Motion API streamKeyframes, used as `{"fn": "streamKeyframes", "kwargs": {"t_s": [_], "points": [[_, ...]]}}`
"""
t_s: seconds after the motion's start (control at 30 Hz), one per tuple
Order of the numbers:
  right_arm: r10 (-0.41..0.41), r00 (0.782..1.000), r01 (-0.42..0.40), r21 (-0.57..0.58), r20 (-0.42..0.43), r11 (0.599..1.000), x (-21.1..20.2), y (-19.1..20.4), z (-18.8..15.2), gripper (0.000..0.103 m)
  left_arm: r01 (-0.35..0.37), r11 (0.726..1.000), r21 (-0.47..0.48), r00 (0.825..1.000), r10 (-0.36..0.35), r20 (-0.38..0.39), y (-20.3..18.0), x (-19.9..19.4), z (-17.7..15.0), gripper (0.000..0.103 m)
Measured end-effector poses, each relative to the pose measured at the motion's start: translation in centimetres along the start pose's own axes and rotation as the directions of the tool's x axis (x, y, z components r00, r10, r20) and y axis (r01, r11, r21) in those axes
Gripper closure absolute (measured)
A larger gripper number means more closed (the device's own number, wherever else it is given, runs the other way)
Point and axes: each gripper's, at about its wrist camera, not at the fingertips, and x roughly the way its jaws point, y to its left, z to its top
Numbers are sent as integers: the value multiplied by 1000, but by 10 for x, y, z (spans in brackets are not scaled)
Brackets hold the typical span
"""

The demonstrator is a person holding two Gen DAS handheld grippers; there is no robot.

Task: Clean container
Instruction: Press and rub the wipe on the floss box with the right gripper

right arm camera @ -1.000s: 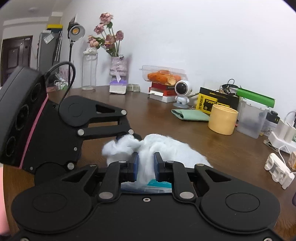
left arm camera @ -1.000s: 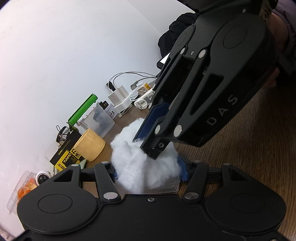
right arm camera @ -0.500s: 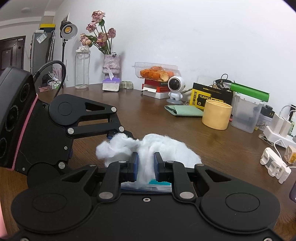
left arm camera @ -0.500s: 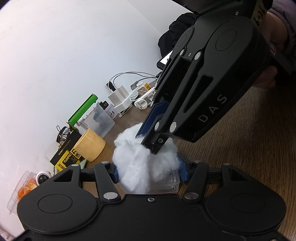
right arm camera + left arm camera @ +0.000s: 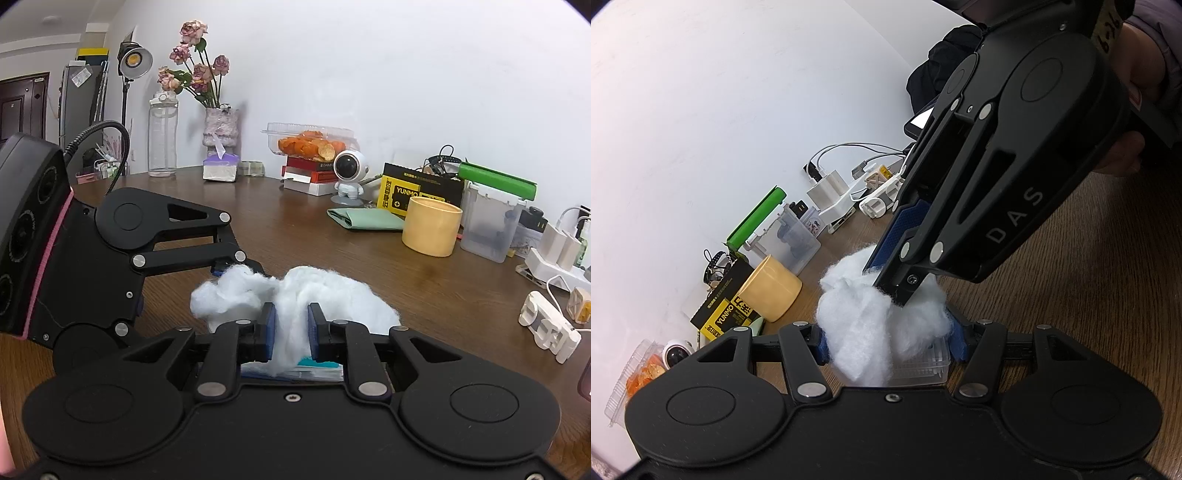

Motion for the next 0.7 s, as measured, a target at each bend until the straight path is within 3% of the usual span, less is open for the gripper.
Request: {"fn": "streamKeyframes", "kwargs": {"t_s": [0.7], "points": [[5, 1000, -5, -3, 0, 1000, 3, -7, 0, 84, 0, 1000, 0, 1000, 0, 0, 0, 0, 0, 46]]}}
